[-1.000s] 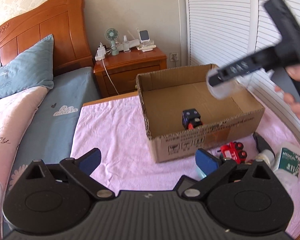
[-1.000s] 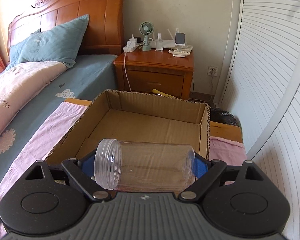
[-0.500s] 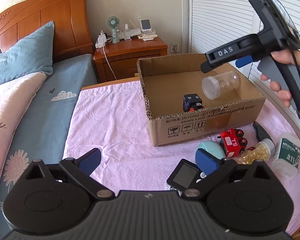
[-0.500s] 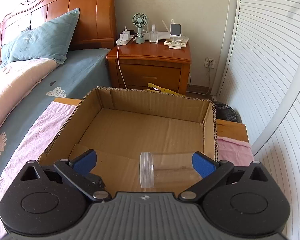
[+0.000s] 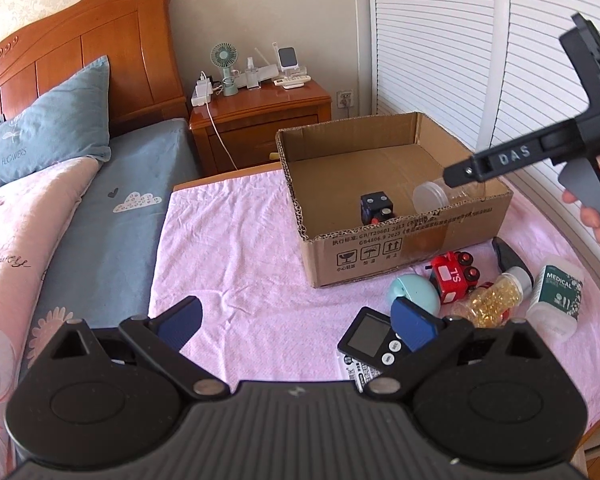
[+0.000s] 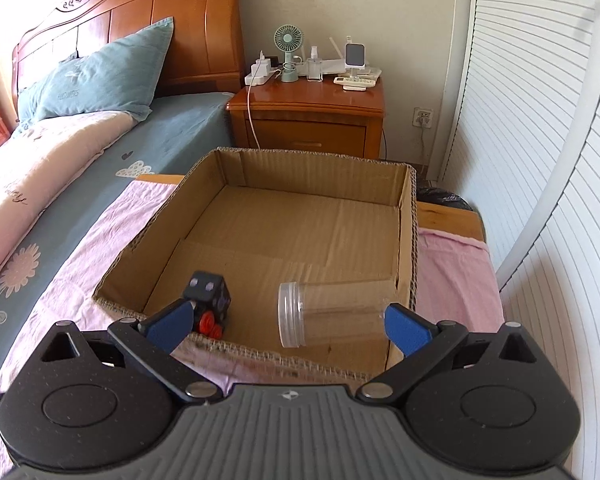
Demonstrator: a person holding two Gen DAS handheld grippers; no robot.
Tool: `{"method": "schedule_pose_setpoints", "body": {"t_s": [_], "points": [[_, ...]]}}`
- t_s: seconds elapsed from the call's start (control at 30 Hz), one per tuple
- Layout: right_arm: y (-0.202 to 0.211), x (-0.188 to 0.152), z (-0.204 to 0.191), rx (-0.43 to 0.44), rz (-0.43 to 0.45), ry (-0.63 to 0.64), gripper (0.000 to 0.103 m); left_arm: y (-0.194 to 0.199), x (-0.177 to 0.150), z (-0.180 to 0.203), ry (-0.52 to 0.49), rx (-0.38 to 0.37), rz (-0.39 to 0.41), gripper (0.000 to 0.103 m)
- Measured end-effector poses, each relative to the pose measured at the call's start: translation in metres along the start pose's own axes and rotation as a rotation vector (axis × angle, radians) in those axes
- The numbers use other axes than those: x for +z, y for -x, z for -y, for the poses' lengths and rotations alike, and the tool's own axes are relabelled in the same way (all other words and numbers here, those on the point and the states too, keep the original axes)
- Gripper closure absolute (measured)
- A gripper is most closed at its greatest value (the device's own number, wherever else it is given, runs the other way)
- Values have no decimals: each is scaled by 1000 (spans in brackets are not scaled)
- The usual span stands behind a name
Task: Organize rigid objects
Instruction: 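Lower clear jar into cardboard box and open right gripper, then withdraw both grippers from box back toward remaining items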
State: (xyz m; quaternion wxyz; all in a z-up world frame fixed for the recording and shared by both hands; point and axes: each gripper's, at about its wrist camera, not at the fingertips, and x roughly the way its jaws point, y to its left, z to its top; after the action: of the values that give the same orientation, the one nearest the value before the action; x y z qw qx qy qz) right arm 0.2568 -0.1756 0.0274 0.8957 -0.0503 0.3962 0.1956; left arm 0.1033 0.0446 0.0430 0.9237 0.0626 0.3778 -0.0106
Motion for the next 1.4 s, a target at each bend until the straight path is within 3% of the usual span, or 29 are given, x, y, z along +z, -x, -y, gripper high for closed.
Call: {"method": "schedule_pose_setpoints", "body": {"t_s": [0.2,0.4,0.67,0.9,1.4], "points": [[19,-38,6,10,-23,-8,0,-5,-26,2,-4,-10,-10,3],[23,-76,27,-2,-59,-59,0,-17,-51,7,40,-85,-47,3],[21,-112,53,27,-121,-163,0,-23,-56,21,19,-130,-43,3],[35,-132,49,31,-164,-189,0,-31,-62,23,12,-160,-59,3],[29,-171,9,-152,-220,-100,0,-66,-65,21,19,-214,-101,3]]}}
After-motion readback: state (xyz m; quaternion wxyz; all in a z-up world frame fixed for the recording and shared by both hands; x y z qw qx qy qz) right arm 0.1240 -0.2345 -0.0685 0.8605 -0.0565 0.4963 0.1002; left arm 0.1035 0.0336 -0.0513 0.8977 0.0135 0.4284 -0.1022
